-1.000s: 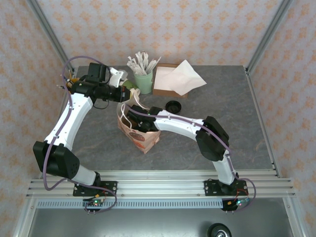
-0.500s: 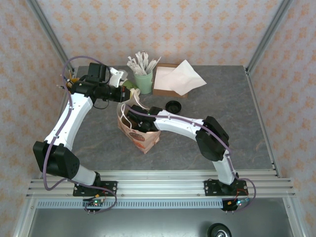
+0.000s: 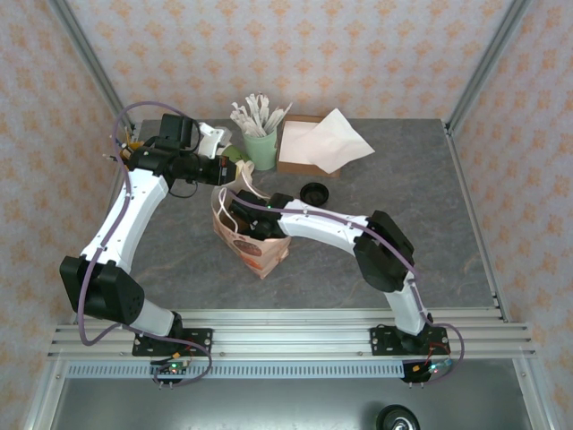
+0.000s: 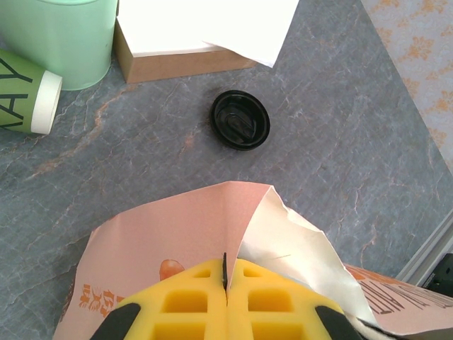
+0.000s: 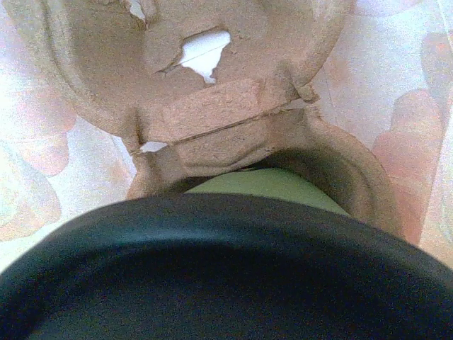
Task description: Pack the takeout coffee
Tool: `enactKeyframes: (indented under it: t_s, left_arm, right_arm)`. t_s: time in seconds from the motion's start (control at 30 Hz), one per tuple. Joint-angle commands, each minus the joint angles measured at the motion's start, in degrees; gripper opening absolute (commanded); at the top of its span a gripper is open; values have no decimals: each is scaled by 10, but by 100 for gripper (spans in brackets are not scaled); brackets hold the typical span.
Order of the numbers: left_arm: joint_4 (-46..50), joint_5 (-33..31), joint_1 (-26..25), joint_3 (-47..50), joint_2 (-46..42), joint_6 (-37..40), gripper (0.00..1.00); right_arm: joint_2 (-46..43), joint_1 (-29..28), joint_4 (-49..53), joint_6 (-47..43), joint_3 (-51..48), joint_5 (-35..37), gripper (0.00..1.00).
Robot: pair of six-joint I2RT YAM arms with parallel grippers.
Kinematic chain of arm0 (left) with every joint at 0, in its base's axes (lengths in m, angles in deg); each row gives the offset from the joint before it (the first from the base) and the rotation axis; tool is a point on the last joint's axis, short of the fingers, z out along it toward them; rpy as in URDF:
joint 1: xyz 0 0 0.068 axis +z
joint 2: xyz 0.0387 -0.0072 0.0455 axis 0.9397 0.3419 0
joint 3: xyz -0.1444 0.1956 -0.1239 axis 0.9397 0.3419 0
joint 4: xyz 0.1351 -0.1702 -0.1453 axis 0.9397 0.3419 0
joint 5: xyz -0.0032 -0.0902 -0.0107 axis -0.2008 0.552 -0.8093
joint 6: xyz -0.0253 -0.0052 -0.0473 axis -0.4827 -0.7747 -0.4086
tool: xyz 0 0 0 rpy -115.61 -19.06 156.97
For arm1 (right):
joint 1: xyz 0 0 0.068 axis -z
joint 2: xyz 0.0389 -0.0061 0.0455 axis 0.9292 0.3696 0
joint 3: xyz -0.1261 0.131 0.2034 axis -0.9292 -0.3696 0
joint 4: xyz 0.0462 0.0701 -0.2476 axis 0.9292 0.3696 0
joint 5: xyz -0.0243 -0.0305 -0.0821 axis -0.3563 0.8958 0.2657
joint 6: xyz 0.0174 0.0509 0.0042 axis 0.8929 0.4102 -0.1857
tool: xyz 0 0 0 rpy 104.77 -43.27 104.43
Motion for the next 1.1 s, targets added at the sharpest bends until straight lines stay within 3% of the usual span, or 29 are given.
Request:
enactKeyframes:
  t_s: [0.0, 0.53, 1.07]
  left_arm:
    - [0, 2, -1, 12, -4, -3, 0]
    - [-16, 20, 7, 25, -18, -1, 0]
    - [-20, 34, 9, 23, -14, 0, 0]
  right_arm:
    - [207, -27, 125, 5, -96, -56, 53]
    - [73, -6, 179, 46, 9, 50, 65]
    - [36, 9, 210, 53, 75, 61, 84]
